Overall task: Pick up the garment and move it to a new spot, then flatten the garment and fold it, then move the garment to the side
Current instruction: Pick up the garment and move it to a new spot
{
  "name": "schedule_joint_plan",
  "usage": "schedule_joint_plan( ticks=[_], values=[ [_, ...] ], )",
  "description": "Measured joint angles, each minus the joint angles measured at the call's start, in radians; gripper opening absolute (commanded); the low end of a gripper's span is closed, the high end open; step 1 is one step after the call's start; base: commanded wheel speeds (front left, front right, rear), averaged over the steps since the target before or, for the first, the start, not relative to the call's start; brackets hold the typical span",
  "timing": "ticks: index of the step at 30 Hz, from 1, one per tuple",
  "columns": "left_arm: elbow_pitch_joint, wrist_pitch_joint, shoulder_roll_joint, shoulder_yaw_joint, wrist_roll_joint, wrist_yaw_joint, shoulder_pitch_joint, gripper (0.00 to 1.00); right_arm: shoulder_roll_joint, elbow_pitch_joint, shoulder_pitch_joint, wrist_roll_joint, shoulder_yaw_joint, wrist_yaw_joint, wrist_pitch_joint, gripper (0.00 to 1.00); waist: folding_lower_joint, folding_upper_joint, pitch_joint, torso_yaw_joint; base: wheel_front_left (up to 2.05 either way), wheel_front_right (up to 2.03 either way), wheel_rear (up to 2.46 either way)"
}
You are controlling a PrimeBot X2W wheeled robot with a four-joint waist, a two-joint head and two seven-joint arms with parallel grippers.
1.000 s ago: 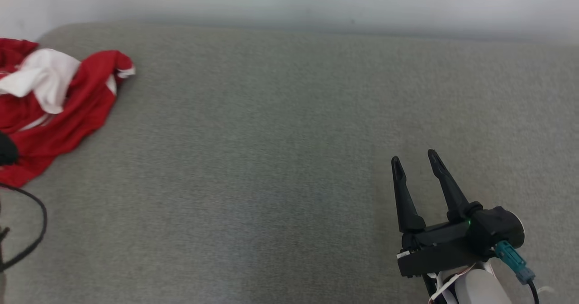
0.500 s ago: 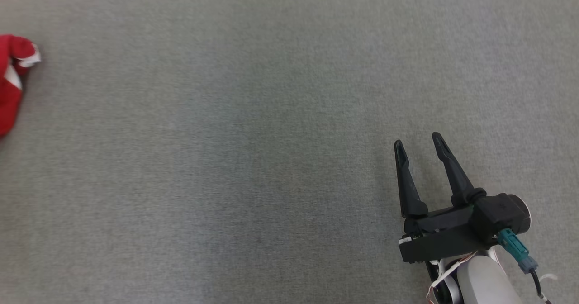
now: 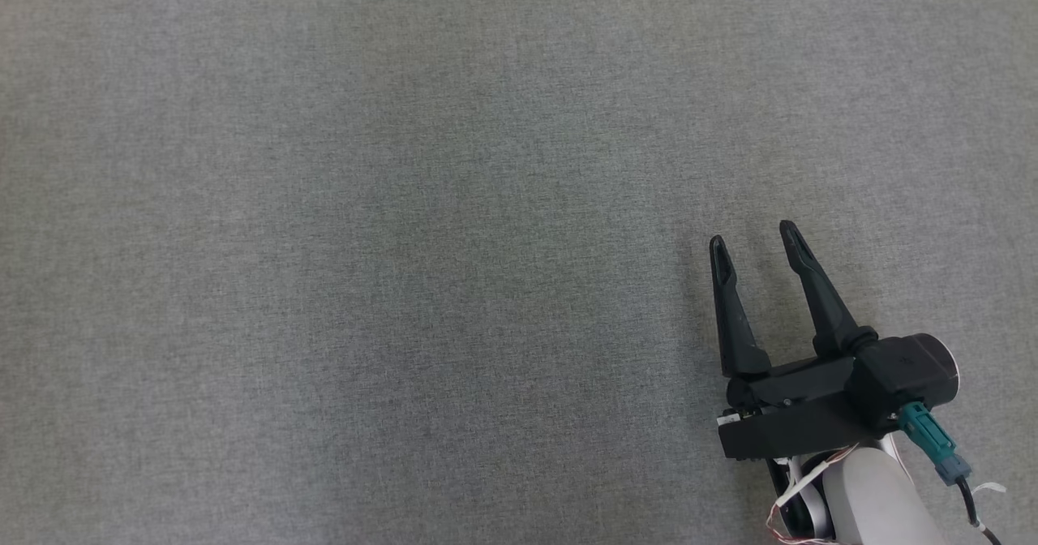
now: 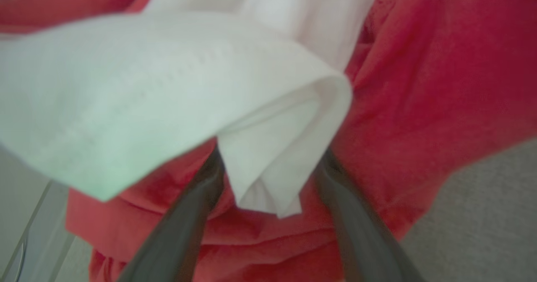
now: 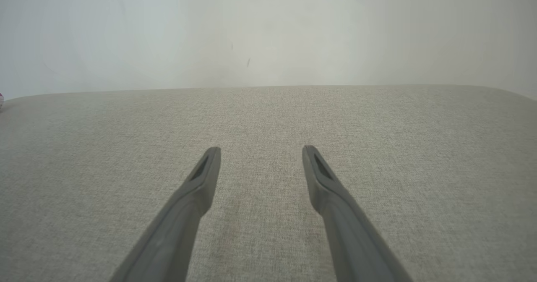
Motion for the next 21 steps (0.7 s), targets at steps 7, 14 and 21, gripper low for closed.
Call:
schedule_joint_plan(
  ticks=[7,14,21],
  values=[
    [0.002,-0.072,0.0,-0.017,0.003,-0.019,0.006,0.0,0.0,0.0,0.001,-0.007,-0.003,0.0,0.0,1.0,0.0,0.0,-0.006,0.015,0.0,0.0,0.0],
    [-0.017,-0.194,0.006,-0.035,-0.003,-0.056,-0.03,0.0,0.0,0.013,0.004,-0.005,0.0,0.0,0.0,1.0,0.0,-0.0001,-0.031,0.048,0.0,0.0,0.0],
    [-0.057,-0.292,0.001,-0.086,0.003,-0.088,-0.101,0.0,0.0,0.027,0.023,0.017,-0.001,0.0,0.0,1.0,-0.0001,-0.0001,-0.084,0.078,0.0,0.0,0.0]
  ],
)
